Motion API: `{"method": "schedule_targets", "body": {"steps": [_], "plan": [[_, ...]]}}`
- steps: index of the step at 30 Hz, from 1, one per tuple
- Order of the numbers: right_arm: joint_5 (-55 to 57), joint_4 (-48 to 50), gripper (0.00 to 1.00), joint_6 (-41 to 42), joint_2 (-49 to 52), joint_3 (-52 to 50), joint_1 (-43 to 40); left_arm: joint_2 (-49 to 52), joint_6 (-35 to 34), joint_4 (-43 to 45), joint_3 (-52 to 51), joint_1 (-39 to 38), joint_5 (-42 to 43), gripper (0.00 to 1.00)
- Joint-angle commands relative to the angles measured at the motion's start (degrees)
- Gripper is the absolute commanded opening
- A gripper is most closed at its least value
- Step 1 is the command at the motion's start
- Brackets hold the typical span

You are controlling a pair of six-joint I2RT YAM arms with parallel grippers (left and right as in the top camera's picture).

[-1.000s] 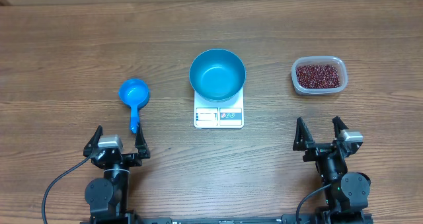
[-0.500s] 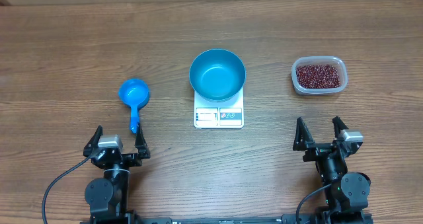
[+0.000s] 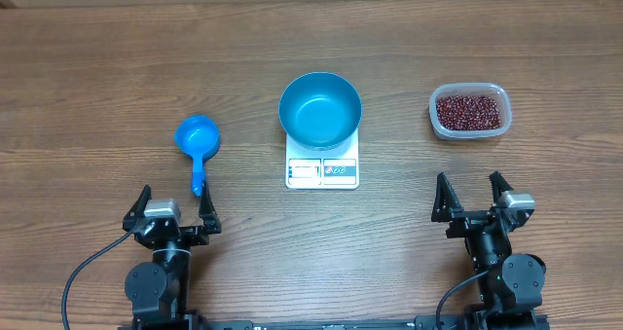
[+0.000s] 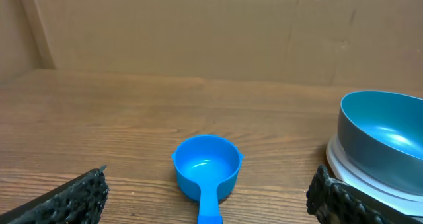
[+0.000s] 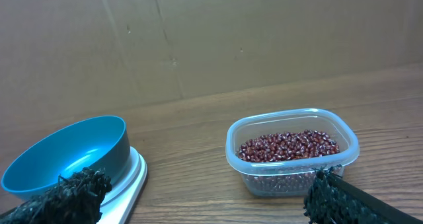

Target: Scoop item into bowl and weigh 150g on scale

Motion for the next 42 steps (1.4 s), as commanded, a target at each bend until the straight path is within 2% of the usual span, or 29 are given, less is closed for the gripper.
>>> {"method": "schedule_targets", "body": {"steps": [1, 18, 28, 36, 42], "plan": [[-0.33, 0.33, 1.0, -0.61, -0.61, -0.59, 0.24, -0.52, -0.15, -0.11, -0.2, 0.22, 0.28, 1.0], [-0.35, 0.33, 1.0, -0.63, -0.61, -0.59, 0.24, -0.52, -0.11, -1.31, 1.95, 0.22, 0.2, 1.0], [-0.33, 0.33, 1.0, -0.61, -0.61, -0.59, 0.24, 1.29, 1.99, -10.82, 11.78, 0.24, -1.57, 1.0], [-0.33, 0.33, 1.0, -0.61, -0.61, -0.59, 0.24, 10.82, 1.05, -14.6, 22.27, 0.24, -1.68, 1.0], [-0.33, 0.33, 1.0, -0.61, -0.61, -0.59, 0.24, 24.94, 0.92, -21.53, 35.67, 0.24, -1.68, 1.0]]}}
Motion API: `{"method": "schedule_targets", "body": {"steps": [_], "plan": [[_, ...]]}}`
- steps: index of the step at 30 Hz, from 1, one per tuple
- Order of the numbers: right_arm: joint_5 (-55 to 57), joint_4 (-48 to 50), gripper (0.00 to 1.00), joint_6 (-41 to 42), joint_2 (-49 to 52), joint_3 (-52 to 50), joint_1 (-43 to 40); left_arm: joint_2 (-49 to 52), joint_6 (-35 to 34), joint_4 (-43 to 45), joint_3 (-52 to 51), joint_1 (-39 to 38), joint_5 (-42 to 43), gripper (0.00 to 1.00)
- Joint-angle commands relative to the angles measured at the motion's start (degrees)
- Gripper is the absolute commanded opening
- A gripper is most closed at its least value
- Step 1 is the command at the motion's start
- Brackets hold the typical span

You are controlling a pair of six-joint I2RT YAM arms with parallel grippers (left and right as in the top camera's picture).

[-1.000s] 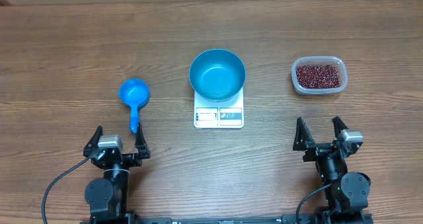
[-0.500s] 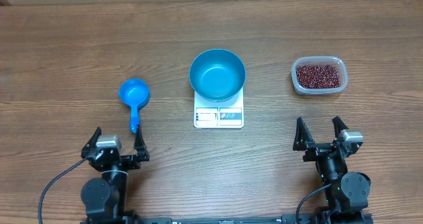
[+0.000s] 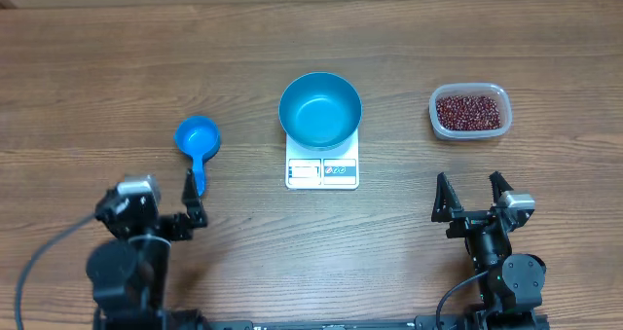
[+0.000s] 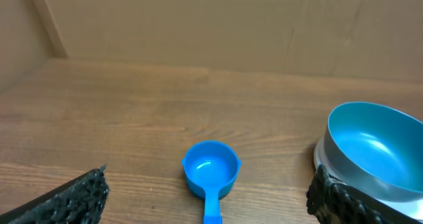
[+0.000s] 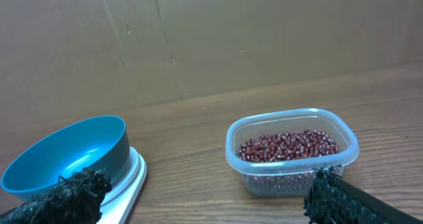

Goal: Scoop item into bowl and weigh 150g on scale
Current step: 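Move the left gripper forward over the blue scoop's cup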

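Note:
A blue scoop lies left of centre, cup away from me, handle towards me; it also shows in the left wrist view as the scoop. An empty blue bowl stands on a white scale. A clear tub of red beans sits at the right. My left gripper is open, just short of the scoop's handle and a little left of it. My right gripper is open, short of the tub, with nothing between its fingers.
A brown cardboard wall closes off the far side of the wooden table. The scale stands between the scoop and the bean tub.
My left arm has shifted to the left and its wrist camera now looks down on the scoop from higher up. Its gripper stays open. The right arm has not moved.

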Motion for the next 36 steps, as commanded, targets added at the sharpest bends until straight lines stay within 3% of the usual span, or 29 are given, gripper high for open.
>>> {"method": "schedule_targets", "body": {"steps": [1, 11, 20, 27, 36], "plan": [[-0.33, 0.28, 1.0, -0.61, -0.61, -0.59, 0.24, 8.55, 0.35, -2.95, 9.53, 0.24, -0.55, 1.0], [-0.33, 0.28, 1.0, -0.61, -0.61, -0.59, 0.24, 31.39, 0.79, -21.22, 34.18, 0.24, -0.55, 1.0], [-0.33, 0.28, 1.0, -0.61, -0.61, -0.59, 0.24, 49.44, 0.79, -37.07, 49.88, 0.24, -0.85, 0.99], [-0.35, 0.28, 1.0, -0.61, -0.61, -0.59, 0.22, 60.48, 1.25, -45.94, 55.82, 0.24, -1.03, 1.0], [-0.35, 0.28, 1.0, -0.63, -0.61, -0.59, 0.24, 66.53, 1.2, -46.71, 55.87, 0.24, -1.99, 1.0]]}}
